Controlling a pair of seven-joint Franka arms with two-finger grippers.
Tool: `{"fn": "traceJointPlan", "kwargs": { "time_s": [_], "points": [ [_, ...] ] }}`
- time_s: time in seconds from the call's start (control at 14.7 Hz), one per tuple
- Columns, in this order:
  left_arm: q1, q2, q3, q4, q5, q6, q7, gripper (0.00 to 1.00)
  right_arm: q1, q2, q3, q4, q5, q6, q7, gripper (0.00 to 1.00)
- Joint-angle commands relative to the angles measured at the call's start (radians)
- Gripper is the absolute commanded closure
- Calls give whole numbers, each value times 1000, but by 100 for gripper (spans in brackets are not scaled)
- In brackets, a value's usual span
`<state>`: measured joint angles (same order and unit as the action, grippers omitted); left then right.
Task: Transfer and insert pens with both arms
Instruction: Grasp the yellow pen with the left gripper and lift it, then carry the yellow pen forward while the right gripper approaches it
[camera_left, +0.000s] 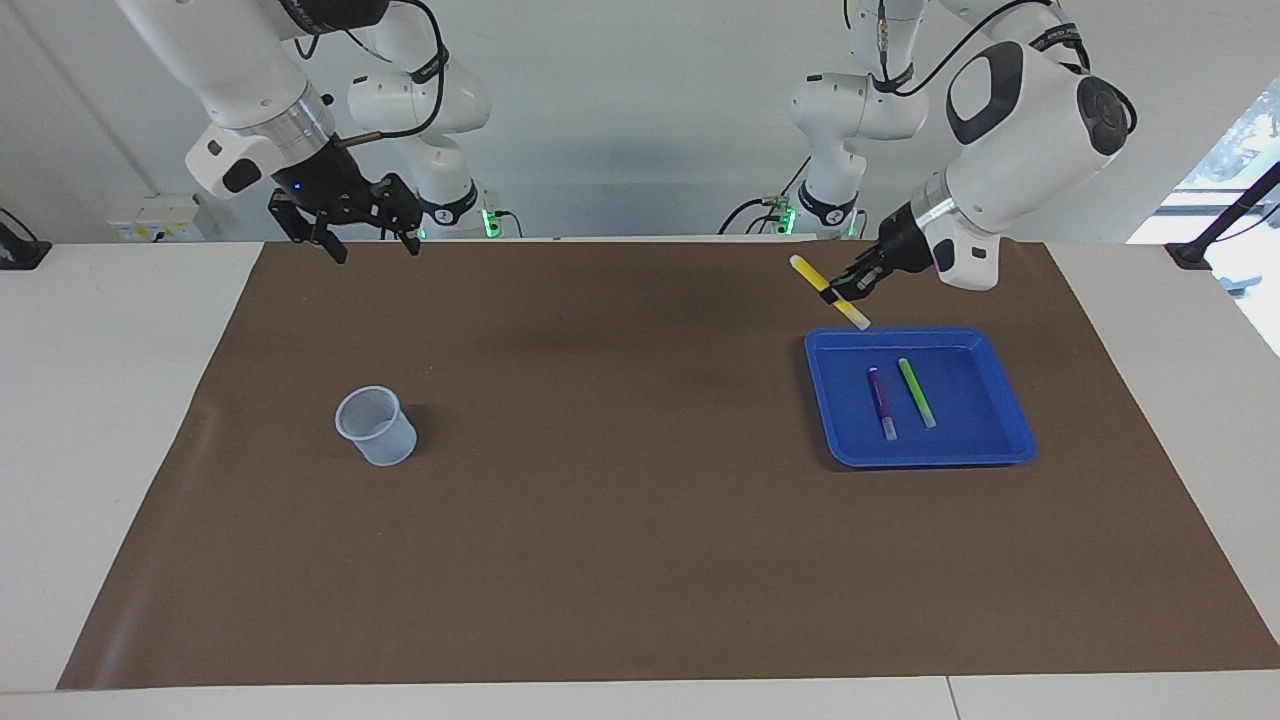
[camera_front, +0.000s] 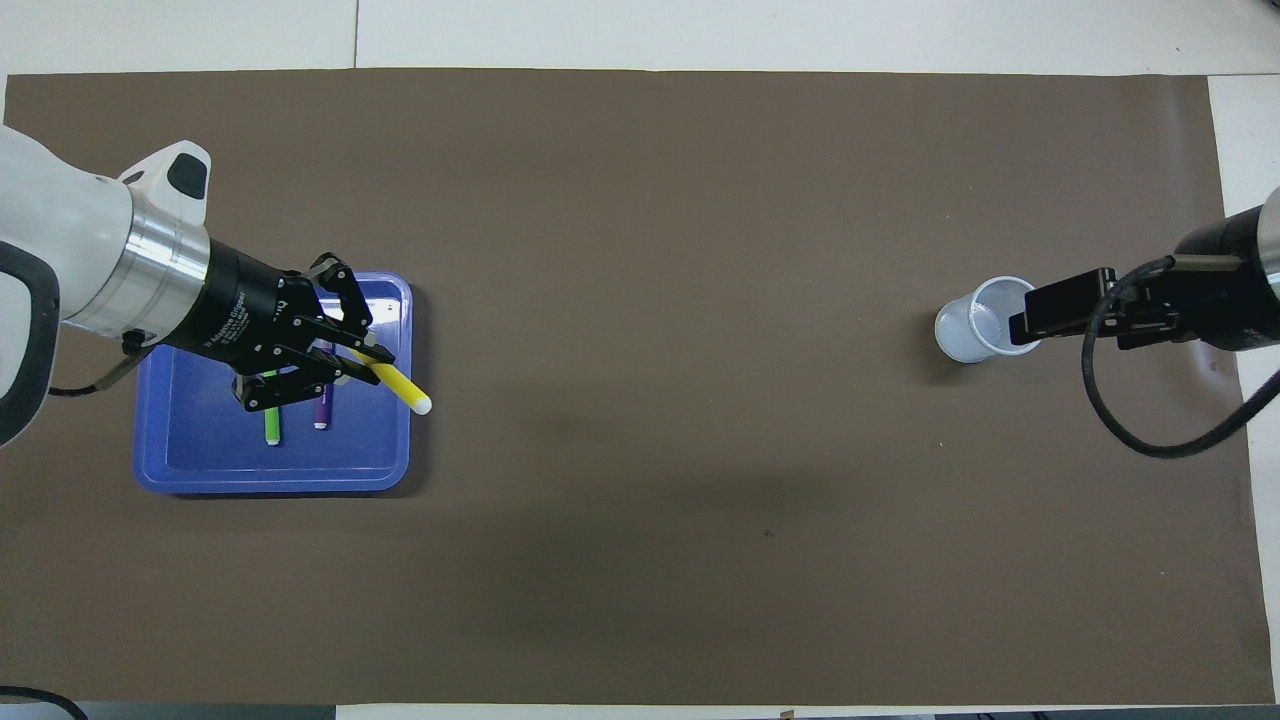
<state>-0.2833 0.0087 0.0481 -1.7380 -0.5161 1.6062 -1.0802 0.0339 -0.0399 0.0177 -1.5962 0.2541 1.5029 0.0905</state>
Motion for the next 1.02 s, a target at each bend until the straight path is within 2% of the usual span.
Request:
{"fn": "traceJointPlan", "kwargs": {
  "time_s": [0.0, 0.27, 0.48, 0.68, 0.95],
  "points": [
    [-22, -26, 13, -41, -131, 29, -166, 100, -5, -20, 2, -28, 143, 22, -6, 0],
    [-31, -70, -22, -133, -287, 173, -444, 100, -5, -25, 2, -51, 385, 80, 28, 0],
    [-76, -108, -40, -211, -363, 317, -575, 100, 47, -77, 4, -172, 549, 225, 34, 0],
    [-114, -131, -43, -261, -424, 405, -632, 100, 128, -80, 5, -188, 570, 334, 73, 0],
    [-151, -136, -43, -262, -441, 514, -719, 100, 188, -51, 8, -189, 594, 407, 93, 0]
  ]
}}
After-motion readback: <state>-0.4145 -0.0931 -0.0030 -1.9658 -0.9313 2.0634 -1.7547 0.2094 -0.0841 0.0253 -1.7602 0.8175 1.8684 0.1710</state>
